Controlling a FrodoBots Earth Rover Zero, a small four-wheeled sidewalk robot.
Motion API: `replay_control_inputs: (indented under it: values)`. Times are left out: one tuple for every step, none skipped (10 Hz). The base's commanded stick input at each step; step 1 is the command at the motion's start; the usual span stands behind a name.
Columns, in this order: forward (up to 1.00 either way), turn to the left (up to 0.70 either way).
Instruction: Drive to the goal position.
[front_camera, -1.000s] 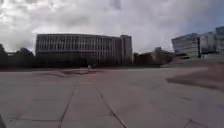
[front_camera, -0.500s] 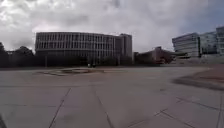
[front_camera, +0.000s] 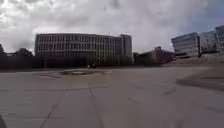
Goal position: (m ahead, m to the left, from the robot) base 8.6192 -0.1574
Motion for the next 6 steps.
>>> replay_control_inputs:
  values:
    - [0.70,0.00]
    - [0.70,0.00]
    - [0.70,0.00]
    - [0.70,0.00]
    - [0.70,0.00]
    - [0.70,0.00]
